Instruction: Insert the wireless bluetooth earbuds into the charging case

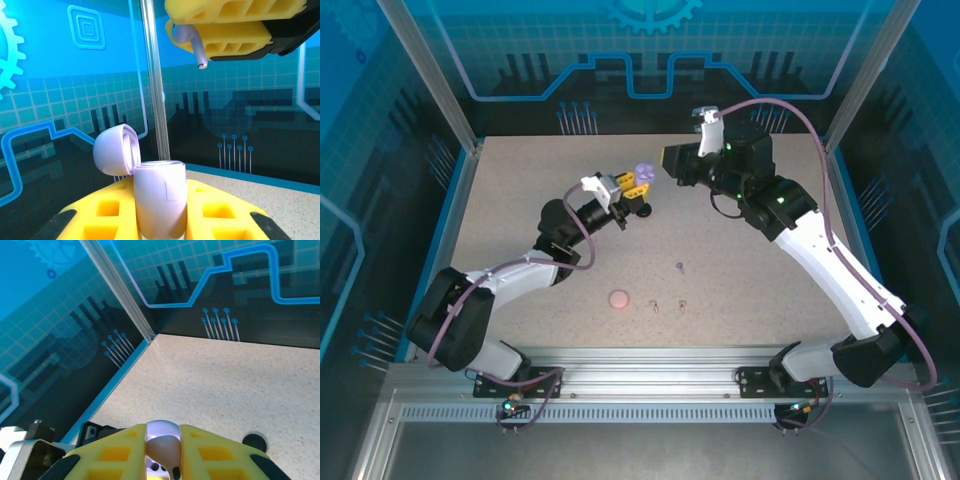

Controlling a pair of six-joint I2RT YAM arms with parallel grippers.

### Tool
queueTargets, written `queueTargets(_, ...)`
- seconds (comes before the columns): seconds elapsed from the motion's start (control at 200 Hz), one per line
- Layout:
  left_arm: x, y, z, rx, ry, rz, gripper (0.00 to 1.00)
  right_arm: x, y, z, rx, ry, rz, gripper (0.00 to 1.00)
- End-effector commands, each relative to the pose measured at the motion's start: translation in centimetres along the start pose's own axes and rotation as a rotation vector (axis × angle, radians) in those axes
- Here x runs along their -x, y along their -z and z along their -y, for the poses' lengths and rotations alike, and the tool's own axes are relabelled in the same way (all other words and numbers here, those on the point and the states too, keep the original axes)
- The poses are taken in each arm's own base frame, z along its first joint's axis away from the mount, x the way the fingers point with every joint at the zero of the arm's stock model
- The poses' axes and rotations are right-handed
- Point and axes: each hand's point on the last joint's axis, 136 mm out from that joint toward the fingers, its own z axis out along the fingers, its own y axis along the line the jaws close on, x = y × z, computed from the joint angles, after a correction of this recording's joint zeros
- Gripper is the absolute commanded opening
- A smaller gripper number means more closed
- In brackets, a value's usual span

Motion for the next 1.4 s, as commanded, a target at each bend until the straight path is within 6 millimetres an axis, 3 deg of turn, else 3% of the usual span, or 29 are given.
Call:
queueTargets(0.0, 3.0, -0.6, 0.3, -0.013, -0.047, 0.118, 0.00, 0.6, 0.0, -2.4, 0.099, 0.054, 0.052, 0.21)
queueTargets(0.31, 3.6, -0.8, 0.6, -0.036, -0.028, 0.151, 0.00, -0.4, -1.3, -3.4, 0.136, 0.064, 0.045, 0.21)
queueTargets(0.76, 4.4, -0.6, 0.8, -0.038, -0.032, 0.168, 0.00, -2.3, -3.1, -2.8, 0.127, 0.050, -0.003, 0.20)
queueTargets(1.391, 5.0, -0.5, 0.8, -0.036, -0.047, 0.175, 0.00, -4.1, -3.3, -2.0, 0.117, 0.044, -0.045, 0.18)
